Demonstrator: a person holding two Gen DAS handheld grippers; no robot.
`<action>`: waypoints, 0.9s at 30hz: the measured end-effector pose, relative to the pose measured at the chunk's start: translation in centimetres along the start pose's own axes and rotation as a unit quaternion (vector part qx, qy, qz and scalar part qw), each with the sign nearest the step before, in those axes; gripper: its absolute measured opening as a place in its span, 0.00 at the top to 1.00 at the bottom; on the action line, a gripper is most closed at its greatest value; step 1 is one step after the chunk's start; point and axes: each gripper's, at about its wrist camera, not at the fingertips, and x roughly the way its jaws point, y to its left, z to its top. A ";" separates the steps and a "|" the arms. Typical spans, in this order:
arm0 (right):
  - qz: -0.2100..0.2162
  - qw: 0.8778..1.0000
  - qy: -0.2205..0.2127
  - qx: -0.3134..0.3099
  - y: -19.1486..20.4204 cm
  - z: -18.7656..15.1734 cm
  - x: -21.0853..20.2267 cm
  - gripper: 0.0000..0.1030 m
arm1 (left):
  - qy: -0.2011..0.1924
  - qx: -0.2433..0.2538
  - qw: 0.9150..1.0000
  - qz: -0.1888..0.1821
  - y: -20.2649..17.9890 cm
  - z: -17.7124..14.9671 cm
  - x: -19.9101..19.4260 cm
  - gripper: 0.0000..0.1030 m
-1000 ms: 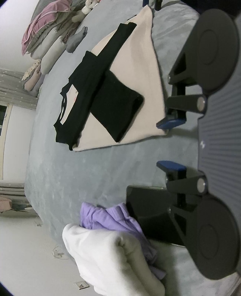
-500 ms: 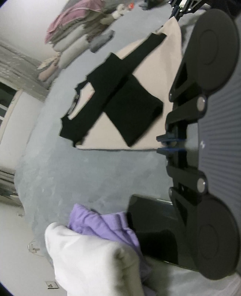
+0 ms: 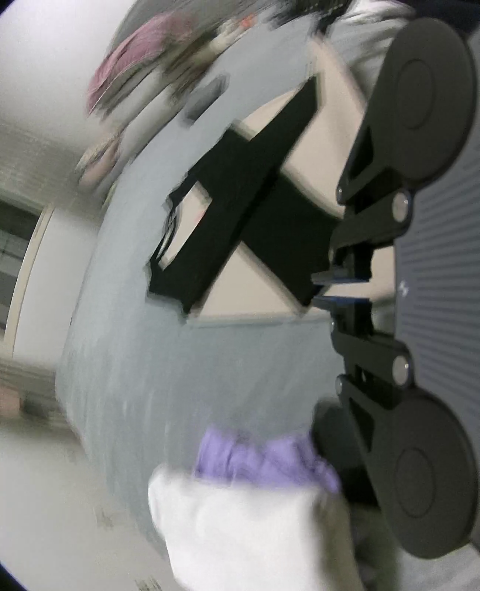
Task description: Fold clothes
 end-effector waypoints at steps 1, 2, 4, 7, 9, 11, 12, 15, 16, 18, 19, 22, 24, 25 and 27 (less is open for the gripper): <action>0.004 1.000 0.007 0.001 0.1 -0.2 0.1 0.94 | 0.005 0.016 1.000 0.006 -0.5 -0.6 0.2 0.90; 0.009 1.000 0.014 0.001 0.2 -0.4 0.2 0.94 | 0.009 0.030 0.999 0.015 -1.0 -1.1 0.3 0.90; 0.010 1.000 0.024 -0.005 0.6 -1.0 0.4 0.93 | 0.012 0.045 0.998 0.033 -1.3 -1.7 0.3 0.85; 0.003 0.999 0.035 -0.013 1.0 -2.0 0.5 0.87 | 0.011 0.072 0.996 0.047 -1.6 -2.5 -0.2 0.66; -0.005 0.999 0.040 -0.016 1.1 -2.6 0.6 0.80 | 0.009 0.113 0.992 0.060 -2.3 -3.2 -0.6 0.62; -0.011 0.999 0.046 -0.017 1.2 -3.1 0.7 0.76 | 0.007 0.156 0.985 0.075 -3.1 -3.9 -0.8 0.60; -0.012 0.999 0.045 -0.015 1.2 -3.2 0.7 0.76 | 0.007 0.176 0.981 0.080 -3.4 -4.2 -0.7 0.58; -0.004 0.999 0.031 0.014 0.9 -3.2 0.4 0.76 | 0.012 0.229 0.969 0.093 -4.4 -4.7 -0.1 0.55; -0.004 0.999 0.027 0.024 0.8 -3.1 0.5 0.76 | 0.013 0.240 0.966 0.098 -4.6 -4.7 0.2 0.55; -0.011 0.999 0.024 0.038 0.7 -2.8 0.7 0.76 | 0.008 0.272 0.956 0.110 -5.3 -4.9 0.8 0.56; -0.015 0.999 0.024 0.043 0.7 -2.6 0.9 0.76 | 0.009 0.283 0.952 0.117 -5.5 -4.8 1.2 0.57; -0.021 0.997 0.026 0.065 0.4 -2.1 1.2 0.76 | 0.009 0.277 0.953 0.126 -5.4 -4.3 1.8 0.82; -0.018 0.995 0.023 0.090 -0.1 -1.7 1.3 0.76 | 0.001 0.261 0.958 0.121 -5.1 -3.7 1.6 0.90; -0.013 0.994 0.023 0.105 -0.4 -1.5 1.4 0.76 | -0.003 0.252 0.960 0.120 -5.0 -3.4 1.6 0.94; -0.005 0.991 0.025 0.131 -1.1 -1.2 1.7 0.76 | -0.009 0.233 0.966 0.114 -4.7 -2.7 1.5 0.95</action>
